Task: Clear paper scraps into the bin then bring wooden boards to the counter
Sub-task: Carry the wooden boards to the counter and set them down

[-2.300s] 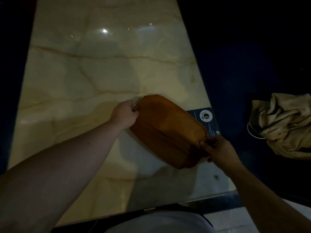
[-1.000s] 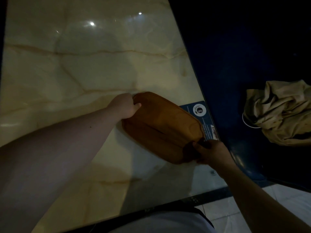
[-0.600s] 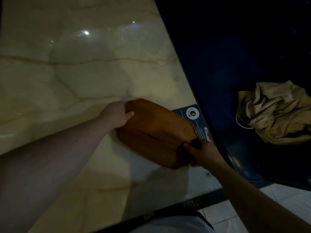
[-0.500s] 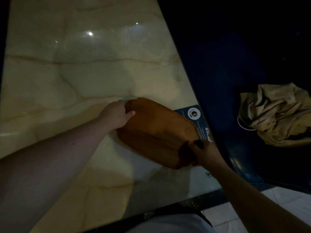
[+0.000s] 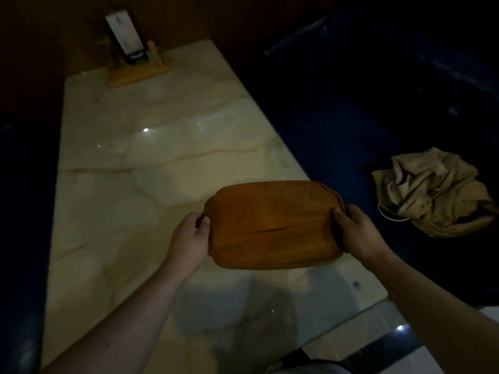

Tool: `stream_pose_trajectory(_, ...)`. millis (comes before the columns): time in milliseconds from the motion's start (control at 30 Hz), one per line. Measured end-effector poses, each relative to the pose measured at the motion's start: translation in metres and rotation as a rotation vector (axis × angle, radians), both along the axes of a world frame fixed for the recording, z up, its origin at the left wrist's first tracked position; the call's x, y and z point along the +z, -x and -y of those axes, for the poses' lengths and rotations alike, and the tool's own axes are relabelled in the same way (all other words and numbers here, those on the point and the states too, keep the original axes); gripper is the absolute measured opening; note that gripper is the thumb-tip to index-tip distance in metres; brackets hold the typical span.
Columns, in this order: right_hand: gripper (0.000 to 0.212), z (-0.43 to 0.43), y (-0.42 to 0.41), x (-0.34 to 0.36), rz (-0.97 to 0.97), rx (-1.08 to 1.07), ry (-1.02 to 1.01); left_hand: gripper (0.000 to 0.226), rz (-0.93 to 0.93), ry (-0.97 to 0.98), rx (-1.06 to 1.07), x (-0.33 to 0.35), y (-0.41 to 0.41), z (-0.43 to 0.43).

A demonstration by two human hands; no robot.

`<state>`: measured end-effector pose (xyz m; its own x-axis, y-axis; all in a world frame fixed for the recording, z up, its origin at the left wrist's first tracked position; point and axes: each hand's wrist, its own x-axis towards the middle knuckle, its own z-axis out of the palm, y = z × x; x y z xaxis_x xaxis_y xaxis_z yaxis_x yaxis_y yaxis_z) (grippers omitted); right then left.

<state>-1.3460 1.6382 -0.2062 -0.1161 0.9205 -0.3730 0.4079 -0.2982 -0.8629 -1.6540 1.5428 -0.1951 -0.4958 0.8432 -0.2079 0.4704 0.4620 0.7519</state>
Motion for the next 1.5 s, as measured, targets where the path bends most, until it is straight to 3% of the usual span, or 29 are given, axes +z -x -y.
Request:
stream_pose_trajectory(133,0.022,0.046,0.005,0.031,-0.207,-0.081,0.049,0.03,0.089,-0.184,-0.044,0.026,-0.004,0.032)
stream_pose_trajectory(300,0.024,0.12,0.003,0.057,-0.398,-0.196,-0.031,0.032,0.224,-0.288,-0.168,0.054,0.007,0.059)
stream_pose_trajectory(533,0.021,0.205,-0.036,0.087,-0.373,-0.574,-0.186,0.03,0.326,-0.369,-0.469,0.091,-0.039,0.051)
stream_pose_trajectory(733,0.014,0.3,-0.117,0.124,-0.282,-0.897,-0.374,0.026,0.45,-0.373,-0.804,0.119,-0.147,0.059)
stream_pose_trajectory(1000,0.016,0.458,-0.207,0.16,-0.187,-1.249,-0.561,0.023,0.68,-0.233,-1.139,0.149,-0.316,0.127)
stream_pose_trajectory(1233,0.017,0.654,-0.277,0.165,-0.161,-1.565,-0.65,0.026,0.734,-0.155,-1.51,0.163,-0.477,0.266)
stream_pose_trajectory(1433,0.013,0.817,-0.322,0.175,-0.052,-1.796,-0.679,0.041,0.741,-0.061,-1.698,0.171,-0.594,0.409)
stream_pose_trajectory(1500,0.011,0.862,-0.331,0.18,-0.021,-1.873,-0.691,0.035,0.77,-0.026,-1.784,0.175,-0.627,0.454)
